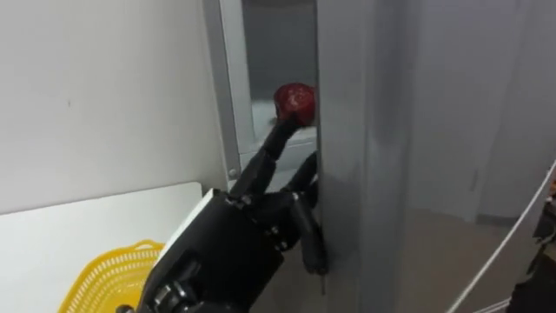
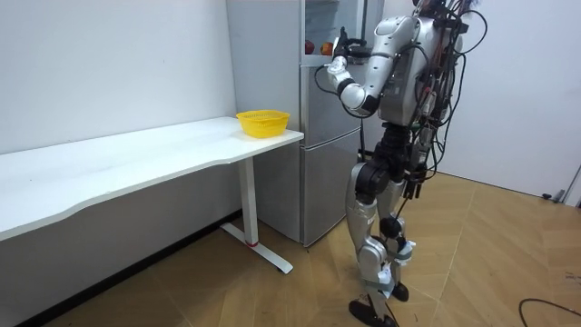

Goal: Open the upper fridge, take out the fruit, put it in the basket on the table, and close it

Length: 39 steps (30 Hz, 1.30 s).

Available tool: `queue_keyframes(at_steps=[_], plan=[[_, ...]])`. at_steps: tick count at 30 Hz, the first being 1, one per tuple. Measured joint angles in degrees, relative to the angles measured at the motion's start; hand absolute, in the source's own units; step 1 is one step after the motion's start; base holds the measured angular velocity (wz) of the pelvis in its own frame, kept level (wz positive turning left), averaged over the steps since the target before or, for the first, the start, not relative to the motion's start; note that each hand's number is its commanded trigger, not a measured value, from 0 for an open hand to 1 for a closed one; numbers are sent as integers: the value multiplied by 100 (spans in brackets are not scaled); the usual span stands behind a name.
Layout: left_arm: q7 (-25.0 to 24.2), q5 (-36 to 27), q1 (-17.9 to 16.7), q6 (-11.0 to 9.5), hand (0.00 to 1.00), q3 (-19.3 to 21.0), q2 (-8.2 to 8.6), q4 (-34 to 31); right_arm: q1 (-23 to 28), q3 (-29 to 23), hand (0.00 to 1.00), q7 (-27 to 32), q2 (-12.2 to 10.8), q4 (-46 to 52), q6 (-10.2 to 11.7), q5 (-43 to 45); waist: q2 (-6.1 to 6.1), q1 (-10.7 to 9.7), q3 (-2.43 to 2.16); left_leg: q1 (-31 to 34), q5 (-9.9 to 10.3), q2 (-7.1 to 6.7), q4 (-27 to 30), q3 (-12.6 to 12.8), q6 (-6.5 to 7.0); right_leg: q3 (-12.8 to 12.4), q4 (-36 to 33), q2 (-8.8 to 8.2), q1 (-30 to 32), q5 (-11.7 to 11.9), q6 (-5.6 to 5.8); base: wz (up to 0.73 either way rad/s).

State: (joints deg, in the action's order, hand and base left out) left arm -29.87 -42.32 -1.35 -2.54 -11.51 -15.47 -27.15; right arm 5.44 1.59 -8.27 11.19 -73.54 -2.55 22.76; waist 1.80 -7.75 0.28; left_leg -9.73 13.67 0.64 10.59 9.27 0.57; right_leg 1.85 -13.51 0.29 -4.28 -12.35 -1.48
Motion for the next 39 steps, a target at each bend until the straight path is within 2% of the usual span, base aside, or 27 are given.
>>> queue_keyframes(at_steps=[5, 7, 10, 13, 39], plan=[[-272, 21, 153, 10, 0, -89, -140, 9, 14, 105, 0, -16, 38, -14, 3, -2, 18, -55, 10, 6, 1, 9, 13, 62, 0, -46, -24, -1, 45, 10, -8, -8], [-364, 19, 191, 10, 0, -148, -154, 8, 7, 113, 0, -21, 45, -13, 3, -4, 40, -52, 4, 2, 1, 50, 15, 155, 0, -86, -22, 6, 56, 20, -4, -12], [-506, 25, 251, 10, 0, -227, -183, 9, 6, 169, 0, -25, 47, -14, 4, -4, 67, -52, 1, -8, 1, 52, 15, 162, 0, -133, -17, 16, 55, 29, -5, -8], [-586, 26, 354, 10, 0, -227, -228, 10, 11, 180, 0, -37, 58, -14, 2, -11, 101, -61, 17, -3, 1, 53, 15, 168, 0, -130, -10, 17, 55, 30, -6, 0], [-734, 25, 413, 10, 0, -227, -228, 10, 10, 223, 0, -69, 94, -5, -1, -34, 141, -128, 19, -1, 1, 73, 11, 332, 0, -247, -19, 76, 123, 35, -15, -2]])
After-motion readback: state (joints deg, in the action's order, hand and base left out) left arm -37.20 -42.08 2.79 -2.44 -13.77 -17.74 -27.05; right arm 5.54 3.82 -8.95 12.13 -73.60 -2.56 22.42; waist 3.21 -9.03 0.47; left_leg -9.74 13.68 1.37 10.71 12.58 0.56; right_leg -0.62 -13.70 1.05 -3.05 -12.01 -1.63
